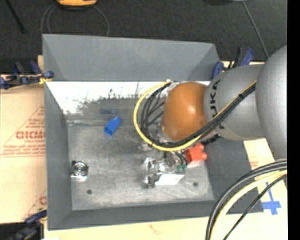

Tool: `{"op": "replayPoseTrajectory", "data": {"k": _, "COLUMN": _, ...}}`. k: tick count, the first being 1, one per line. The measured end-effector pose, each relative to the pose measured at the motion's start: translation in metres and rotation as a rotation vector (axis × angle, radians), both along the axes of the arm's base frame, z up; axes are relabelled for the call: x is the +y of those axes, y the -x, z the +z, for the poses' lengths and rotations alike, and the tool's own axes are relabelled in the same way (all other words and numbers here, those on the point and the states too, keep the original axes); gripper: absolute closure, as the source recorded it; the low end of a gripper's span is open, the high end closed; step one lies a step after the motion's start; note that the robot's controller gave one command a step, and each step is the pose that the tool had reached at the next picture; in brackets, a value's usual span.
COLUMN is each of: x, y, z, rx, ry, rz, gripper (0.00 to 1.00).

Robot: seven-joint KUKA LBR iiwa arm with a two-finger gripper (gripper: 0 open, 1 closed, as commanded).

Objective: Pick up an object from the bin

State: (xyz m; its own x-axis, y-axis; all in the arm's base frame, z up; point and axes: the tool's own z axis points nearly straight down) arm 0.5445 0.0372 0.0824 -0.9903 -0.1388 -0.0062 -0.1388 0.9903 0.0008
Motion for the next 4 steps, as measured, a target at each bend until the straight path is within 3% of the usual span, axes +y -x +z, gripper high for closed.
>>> {"op": "replayPoseTrajectory", "data": {"k": 1, "x": -0.043, "y": 0.030, "z": 0.018, "rx": 0.009, "ry": 0.002, "rz": -0.124, "gripper": 0.00}}
{"op": "replayPoseTrajectory", "data": {"k": 2, "x": -0.034, "y": 0.045, "z": 0.019, "rx": 0.007, "ry": 0.000, "rz": -0.132, "gripper": 0.00}}
{"op": "replayPoseTrajectory", "data": {"k": 3, "x": -0.038, "y": 0.044, "z": -0.007, "rx": -0.014, "ry": -0.006, "rz": -0.272, "gripper": 0.00}}
{"op": "replayPoseTrajectory", "data": {"k": 4, "x": -0.037, "y": 0.041, "z": -0.005, "rx": -0.004, "ry": -0.003, "rz": -0.271, "gripper": 0.00}}
